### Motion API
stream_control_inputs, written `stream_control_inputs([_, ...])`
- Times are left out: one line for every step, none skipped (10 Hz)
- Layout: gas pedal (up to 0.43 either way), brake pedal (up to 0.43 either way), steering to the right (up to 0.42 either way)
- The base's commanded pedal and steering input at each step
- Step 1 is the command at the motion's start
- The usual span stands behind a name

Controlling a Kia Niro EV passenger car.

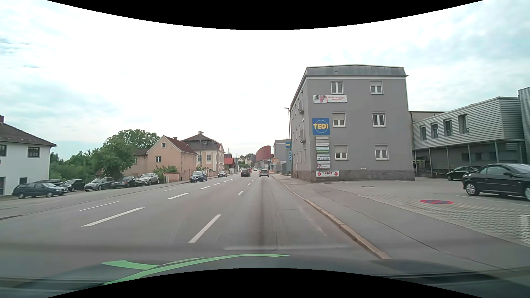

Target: Follow the waypoints while adhering to traffic rules and regulations

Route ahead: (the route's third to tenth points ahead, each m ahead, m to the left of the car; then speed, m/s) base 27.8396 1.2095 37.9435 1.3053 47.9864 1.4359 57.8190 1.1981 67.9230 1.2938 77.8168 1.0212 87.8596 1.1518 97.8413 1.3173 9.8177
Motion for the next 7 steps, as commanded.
stream_control_inputs([0.138, 0.000, -0.003])
stream_control_inputs([0.130, 0.000, -0.003])
stream_control_inputs([0.118, 0.000, -0.004])
stream_control_inputs([0.118, 0.000, -0.004])
stream_control_inputs([0.110, 0.000, -0.004])
stream_control_inputs([0.098, 0.000, -0.004])
stream_control_inputs([0.098, 0.000, -0.003])
